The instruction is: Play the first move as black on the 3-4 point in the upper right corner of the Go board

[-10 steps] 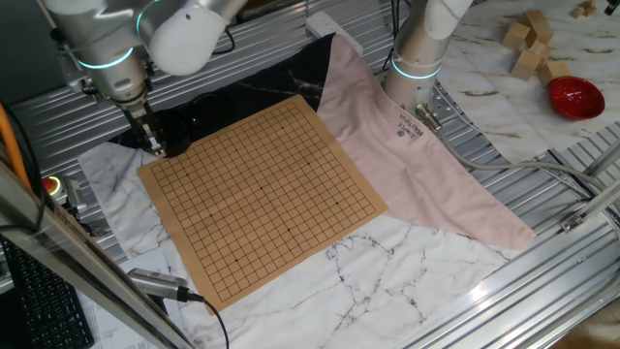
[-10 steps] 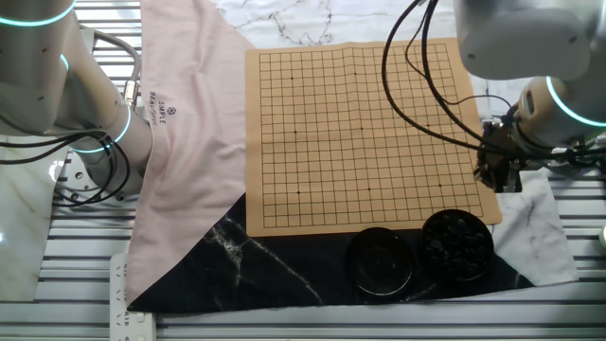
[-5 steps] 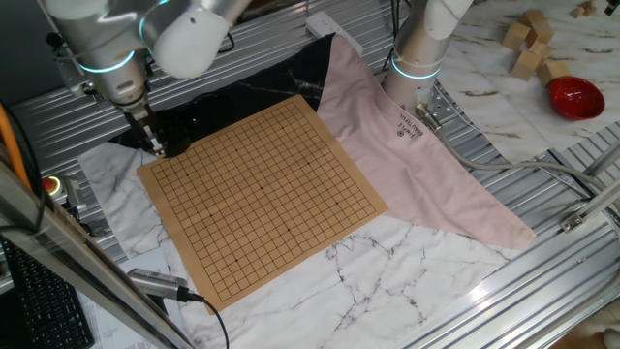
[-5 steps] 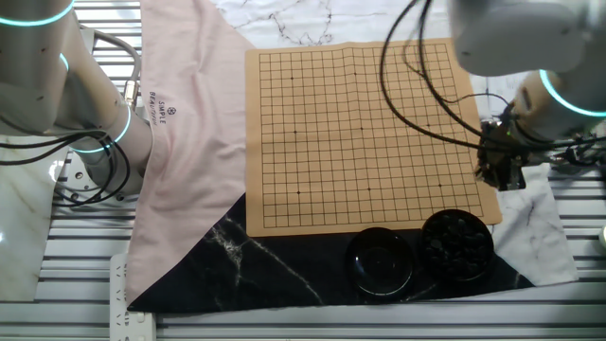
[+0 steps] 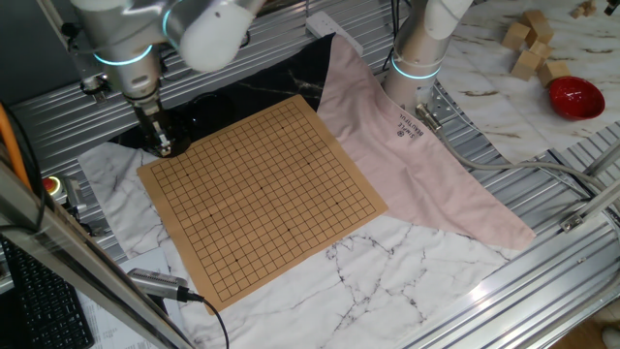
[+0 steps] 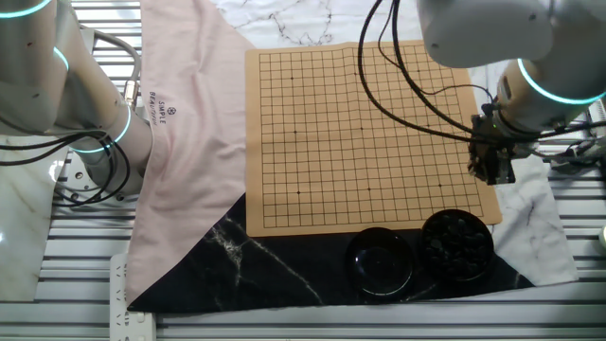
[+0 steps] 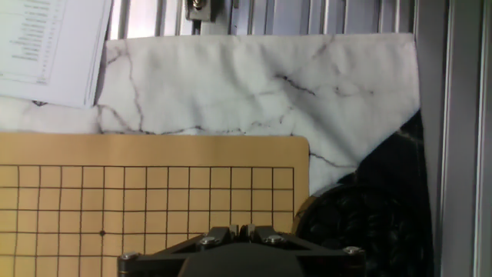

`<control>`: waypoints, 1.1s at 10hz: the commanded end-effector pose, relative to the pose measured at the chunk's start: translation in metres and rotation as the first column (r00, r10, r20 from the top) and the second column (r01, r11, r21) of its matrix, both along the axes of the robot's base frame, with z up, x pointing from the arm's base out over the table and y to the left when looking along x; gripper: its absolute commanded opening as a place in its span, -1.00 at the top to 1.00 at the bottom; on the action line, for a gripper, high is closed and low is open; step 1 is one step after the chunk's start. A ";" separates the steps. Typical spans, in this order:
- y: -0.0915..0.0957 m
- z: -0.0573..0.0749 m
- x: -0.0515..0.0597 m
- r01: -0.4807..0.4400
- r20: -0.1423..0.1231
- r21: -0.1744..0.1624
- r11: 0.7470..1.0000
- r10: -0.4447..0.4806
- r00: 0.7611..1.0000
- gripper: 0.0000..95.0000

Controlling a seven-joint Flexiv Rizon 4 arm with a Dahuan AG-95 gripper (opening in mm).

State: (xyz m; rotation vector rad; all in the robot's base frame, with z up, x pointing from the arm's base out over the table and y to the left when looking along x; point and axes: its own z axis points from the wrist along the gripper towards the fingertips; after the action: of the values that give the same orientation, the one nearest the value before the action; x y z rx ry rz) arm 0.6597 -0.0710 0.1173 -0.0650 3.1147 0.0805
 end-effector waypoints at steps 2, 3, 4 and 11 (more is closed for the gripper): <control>-0.002 -0.007 0.001 0.089 -0.023 -0.013 0.996 -0.090 0.996 1.00; -0.003 -0.015 0.002 0.105 -0.024 -0.009 0.994 -0.105 0.994 1.00; -0.005 -0.025 0.004 0.130 -0.022 -0.002 0.992 -0.130 0.991 1.00; -0.008 -0.070 0.001 0.190 -0.013 0.005 0.982 -0.190 0.982 1.00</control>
State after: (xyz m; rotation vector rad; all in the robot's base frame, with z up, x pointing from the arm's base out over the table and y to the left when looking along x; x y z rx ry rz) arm 0.6579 -0.0787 0.0484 0.2324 3.1150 0.0846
